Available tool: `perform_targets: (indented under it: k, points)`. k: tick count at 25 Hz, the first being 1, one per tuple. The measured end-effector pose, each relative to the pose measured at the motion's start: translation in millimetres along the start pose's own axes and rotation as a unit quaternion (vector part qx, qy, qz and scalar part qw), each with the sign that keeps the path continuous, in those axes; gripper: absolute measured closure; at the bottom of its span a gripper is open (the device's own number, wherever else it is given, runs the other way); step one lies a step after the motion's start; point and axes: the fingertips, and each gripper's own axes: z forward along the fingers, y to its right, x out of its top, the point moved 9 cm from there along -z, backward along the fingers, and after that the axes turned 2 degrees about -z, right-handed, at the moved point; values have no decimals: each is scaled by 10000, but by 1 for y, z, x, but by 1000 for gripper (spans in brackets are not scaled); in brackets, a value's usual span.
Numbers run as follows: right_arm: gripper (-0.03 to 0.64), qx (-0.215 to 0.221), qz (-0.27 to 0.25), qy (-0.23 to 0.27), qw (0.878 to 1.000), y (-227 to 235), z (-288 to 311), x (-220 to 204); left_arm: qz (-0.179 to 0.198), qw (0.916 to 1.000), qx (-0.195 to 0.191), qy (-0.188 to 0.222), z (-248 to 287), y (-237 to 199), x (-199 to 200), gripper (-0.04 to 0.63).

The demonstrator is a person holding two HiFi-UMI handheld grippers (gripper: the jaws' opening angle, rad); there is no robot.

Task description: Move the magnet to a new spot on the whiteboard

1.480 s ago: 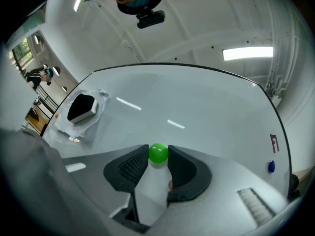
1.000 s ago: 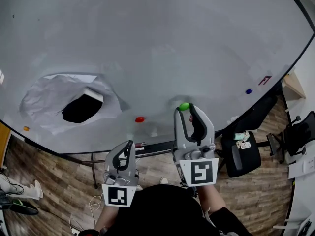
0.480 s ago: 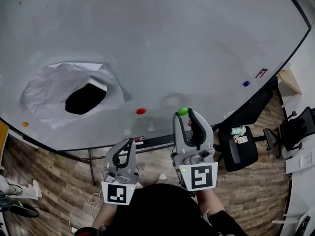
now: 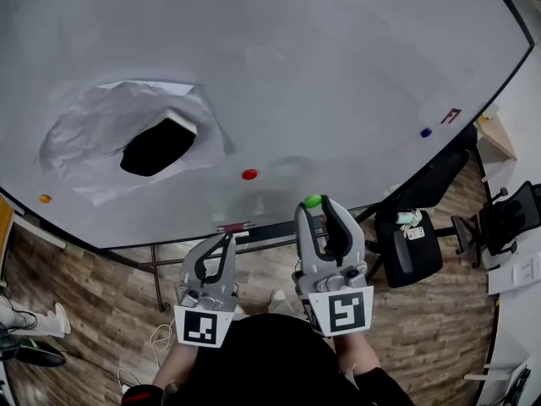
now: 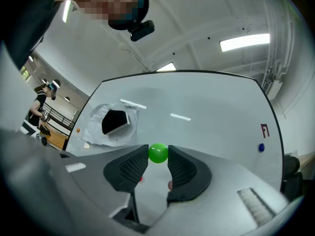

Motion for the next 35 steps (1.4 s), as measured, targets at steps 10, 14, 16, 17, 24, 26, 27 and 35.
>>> perform_targets:
  k: [10,14,16,17,24,26,27,35]
  points:
    - [491,-18,159,7,9999,-22,-24,-9,-45,9999,-120,-47,-15,-1,-6,594]
    - [491,-65,173,-222,9996,-27,-35,-16,-5,9998,-188,-45,-18,-1,-7,594]
    - [491,-56,172,-281,9994,-29,-40,-19,-7,9998,-202,-9,-19,-1,-6,594]
    - [491,-50,170,-304,9994,-30,-43,-20,-16,9998,-205,-1,-19,0,-6,594]
    - [491,-64,241,-419,9988,-36,-55,-33,-60,9998,-213,-30,-22,-2,-8,594]
    - [491,-48,256,-537,9982,-39,-58,-36,-78,9997,-209,-35,-23,-2,-8,594]
    - [491,-37,263,-582,9980,-40,-60,-38,-73,9997,-211,-40,-24,-3,-8,594]
    - [491,-26,314,-730,9968,-42,-66,-47,-135,9997,-198,-43,-23,-4,-10,594]
